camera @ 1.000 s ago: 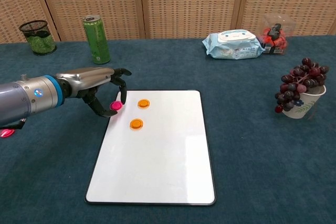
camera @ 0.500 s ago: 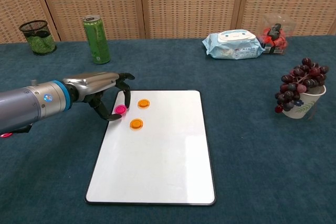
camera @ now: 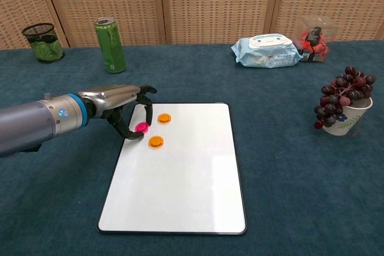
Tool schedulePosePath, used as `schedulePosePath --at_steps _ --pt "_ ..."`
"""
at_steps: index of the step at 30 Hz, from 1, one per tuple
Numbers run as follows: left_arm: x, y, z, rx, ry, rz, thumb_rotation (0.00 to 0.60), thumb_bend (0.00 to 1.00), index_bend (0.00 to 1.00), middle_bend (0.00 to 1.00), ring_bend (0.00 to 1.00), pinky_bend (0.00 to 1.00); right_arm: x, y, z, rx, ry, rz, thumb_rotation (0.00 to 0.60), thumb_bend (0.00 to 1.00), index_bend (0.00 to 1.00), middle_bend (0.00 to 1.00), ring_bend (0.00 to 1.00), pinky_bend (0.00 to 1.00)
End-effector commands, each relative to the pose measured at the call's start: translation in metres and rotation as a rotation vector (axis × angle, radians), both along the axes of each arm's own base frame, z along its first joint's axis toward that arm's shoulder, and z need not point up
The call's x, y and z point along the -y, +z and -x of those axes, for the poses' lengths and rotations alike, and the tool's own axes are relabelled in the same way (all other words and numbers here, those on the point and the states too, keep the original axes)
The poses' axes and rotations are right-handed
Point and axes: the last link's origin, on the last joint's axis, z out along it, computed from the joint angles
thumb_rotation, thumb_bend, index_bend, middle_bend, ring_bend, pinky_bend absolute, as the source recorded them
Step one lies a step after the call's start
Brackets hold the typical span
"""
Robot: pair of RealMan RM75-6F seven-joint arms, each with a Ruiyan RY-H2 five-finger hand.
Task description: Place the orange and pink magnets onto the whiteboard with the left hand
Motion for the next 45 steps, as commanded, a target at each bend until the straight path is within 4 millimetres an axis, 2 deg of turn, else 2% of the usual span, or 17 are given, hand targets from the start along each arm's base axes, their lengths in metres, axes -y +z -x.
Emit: schedulePosePath --at_steps 1,8,12,16,23,26,34,39,45 --pt "0.001 0.001 0.000 0.003 0.000 0.001 0.600 0.33 0.35 0.00 0.00 0.00 0.000 0.000 0.000 0.000 0.000 -0.001 0.600 0.00 0.00 0.00 0.00 0.00" --pt "0.002 0.010 -0.001 0.016 -0.005 -0.002 0.600 0.32 0.25 0.00 0.00 0.00 0.000 0.000 0.000 -0.001 0.001 0.000 0.600 0.00 0.00 0.00 0.00 0.00" --pt "0.003 0.020 -0.004 0.060 -0.011 -0.012 0.600 0.32 0.24 0.00 0.00 0.00 0.000 0.000 0.000 0.001 0.001 0.001 0.600 0.00 0.00 0.00 0.00 0.00" --pt "0.007 0.037 0.008 0.062 -0.022 -0.035 0.600 0.32 0.24 0.00 0.00 0.00 0.000 0.000 0.000 0.000 0.000 0.001 0.600 0.00 0.00 0.00 0.00 0.00" --pt "0.027 0.072 0.051 0.021 0.021 -0.074 0.600 0.32 0.24 0.00 0.00 0.00 0.000 0.000 0.000 -0.002 0.001 0.000 0.600 0.00 0.00 0.00 0.00 0.00" --pt "0.045 0.090 0.084 0.004 0.066 -0.097 0.600 0.32 0.24 0.00 0.00 0.00 0.000 0.000 0.000 -0.007 0.001 -0.001 0.600 0.00 0.00 0.00 0.00 0.00" --pt "0.083 0.119 0.140 0.022 0.137 -0.117 0.600 0.33 0.25 0.00 0.00 0.00 0.000 -0.001 -0.001 -0.013 0.001 0.001 0.600 0.00 0.00 0.00 0.00 0.00" --pt "0.098 0.134 0.164 0.026 0.164 -0.146 0.600 0.33 0.26 0.00 0.00 0.00 -0.001 -0.001 -0.001 -0.015 0.001 0.001 0.600 0.00 0.00 0.00 0.00 0.00" --pt "0.097 0.140 0.183 0.023 0.208 -0.178 0.600 0.33 0.29 0.00 0.00 0.00 -0.001 -0.001 -0.001 -0.014 0.001 0.003 0.600 0.00 0.00 0.00 0.00 0.00"
